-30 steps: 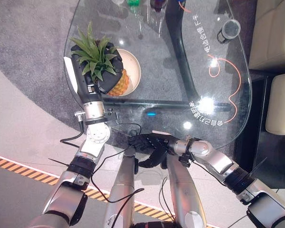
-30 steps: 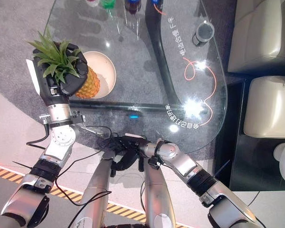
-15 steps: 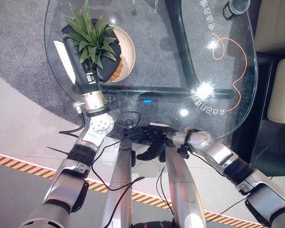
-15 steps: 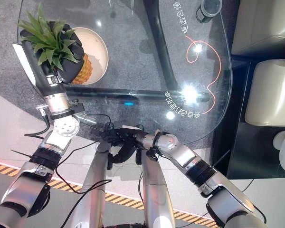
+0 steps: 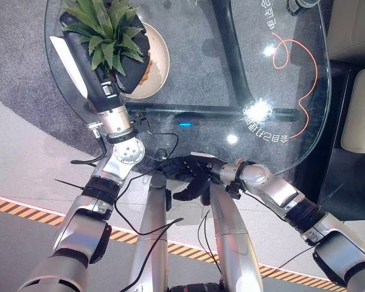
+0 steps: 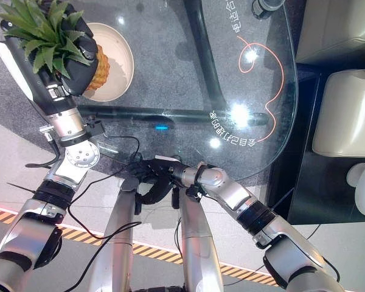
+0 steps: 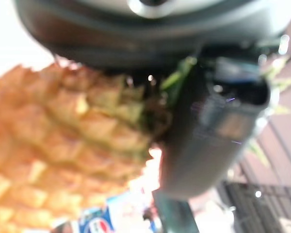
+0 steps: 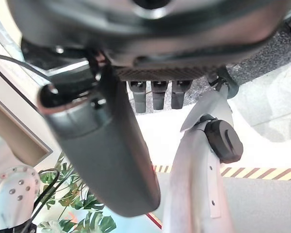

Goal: Pick up the fruit to the plate

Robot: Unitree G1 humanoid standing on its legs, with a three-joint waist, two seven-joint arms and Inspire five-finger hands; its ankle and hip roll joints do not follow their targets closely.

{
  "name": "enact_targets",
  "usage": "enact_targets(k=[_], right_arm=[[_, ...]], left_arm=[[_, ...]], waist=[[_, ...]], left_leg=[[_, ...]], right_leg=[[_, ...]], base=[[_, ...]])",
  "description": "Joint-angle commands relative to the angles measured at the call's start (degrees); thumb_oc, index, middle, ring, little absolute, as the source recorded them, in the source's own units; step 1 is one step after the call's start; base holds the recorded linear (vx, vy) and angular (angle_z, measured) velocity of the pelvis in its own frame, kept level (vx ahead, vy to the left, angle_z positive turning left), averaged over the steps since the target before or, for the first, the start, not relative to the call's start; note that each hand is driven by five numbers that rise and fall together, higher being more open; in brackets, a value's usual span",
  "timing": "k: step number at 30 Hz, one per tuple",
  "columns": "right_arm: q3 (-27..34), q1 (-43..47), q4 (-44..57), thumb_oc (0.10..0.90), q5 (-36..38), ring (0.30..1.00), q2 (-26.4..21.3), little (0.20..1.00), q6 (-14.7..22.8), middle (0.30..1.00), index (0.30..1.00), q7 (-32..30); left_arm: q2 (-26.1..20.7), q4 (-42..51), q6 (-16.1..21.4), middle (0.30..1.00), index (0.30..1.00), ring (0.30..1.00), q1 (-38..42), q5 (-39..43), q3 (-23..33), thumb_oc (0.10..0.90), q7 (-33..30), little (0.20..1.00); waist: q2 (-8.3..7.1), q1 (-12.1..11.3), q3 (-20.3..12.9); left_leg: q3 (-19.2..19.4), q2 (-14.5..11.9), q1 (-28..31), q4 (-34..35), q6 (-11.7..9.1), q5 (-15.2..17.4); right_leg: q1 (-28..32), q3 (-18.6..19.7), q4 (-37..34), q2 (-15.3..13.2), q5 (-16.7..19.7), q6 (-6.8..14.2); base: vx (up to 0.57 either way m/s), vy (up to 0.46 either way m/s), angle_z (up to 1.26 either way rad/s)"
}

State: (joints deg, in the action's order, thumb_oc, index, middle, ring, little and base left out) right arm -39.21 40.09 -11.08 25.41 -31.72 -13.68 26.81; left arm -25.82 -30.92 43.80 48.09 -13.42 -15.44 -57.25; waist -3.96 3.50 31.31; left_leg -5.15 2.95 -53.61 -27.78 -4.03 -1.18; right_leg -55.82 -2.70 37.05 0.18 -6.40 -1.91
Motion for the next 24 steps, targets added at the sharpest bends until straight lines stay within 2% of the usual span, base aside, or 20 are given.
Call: enact_targets(k=[1,7,13,24], right_arm=[[0.1,-1.6,4.39,0.8,4.45,0.9,2.56,0.9,2.46,0.9,0.9,1.13],[-0.14,-0.52,3.12,0.8,5.12,0.9,2.94,0.9,3.13,0.9,0.9,0.87],[-0.62,1.59,1.21,0.8,6.25,0.9,2.88,0.9,3.44,0.9,0.9,1.07],[-1.95,3.58,-1.31,0.8,8.06,0.9,2.64,0.9,5.24,0.9,0.9,0.96]], left_arm=[[-1.56,2.45,7.53,0.3,0.3,0.3,7.54,-3.1,0.48,0.1,-3.82,0.2],[-1.1,-0.57,8.74,0.3,0.3,0.3,9.41,1.14,0.14,0.1,-1.82,0.2],[-2.37,-6.33,7.42,0.3,0.3,0.3,12.97,8.31,-1.22,0.1,2.08,0.2],[-3.78,-15.3,7.54,0.3,0.3,0.3,17.34,17.09,-3.54,0.1,7.79,0.2]], waist=[[-0.95,-0.35,-1.52],[-0.98,0.09,-1.52],[-1.17,0.73,-1.52],[-1.55,1.84,-1.52]], left_leg=[[2.65,2.78,-1.65,-5.7,1.71,4.62],[2.95,3.07,-2.86,-6.44,1.59,4.66],[3.37,2.96,-4.1,-6.65,1.61,4.71],[3.83,2.91,-5.76,-7.03,1.46,4.77]], right_leg=[[0.07,2.6,-4.47,2.73,4.0,3.13],[-1.0,2.98,-4.25,2.88,4.48,3.19],[-2.18,3.27,-4.45,2.8,4.82,3.39],[-4.07,3.5,-4.94,2.73,5.89,3.58]], base=[[0.0,0.0,0.0],[0.0,0.019,0.0],[0.0,0.045,-0.03],[0.0,0.028,-0.05]])
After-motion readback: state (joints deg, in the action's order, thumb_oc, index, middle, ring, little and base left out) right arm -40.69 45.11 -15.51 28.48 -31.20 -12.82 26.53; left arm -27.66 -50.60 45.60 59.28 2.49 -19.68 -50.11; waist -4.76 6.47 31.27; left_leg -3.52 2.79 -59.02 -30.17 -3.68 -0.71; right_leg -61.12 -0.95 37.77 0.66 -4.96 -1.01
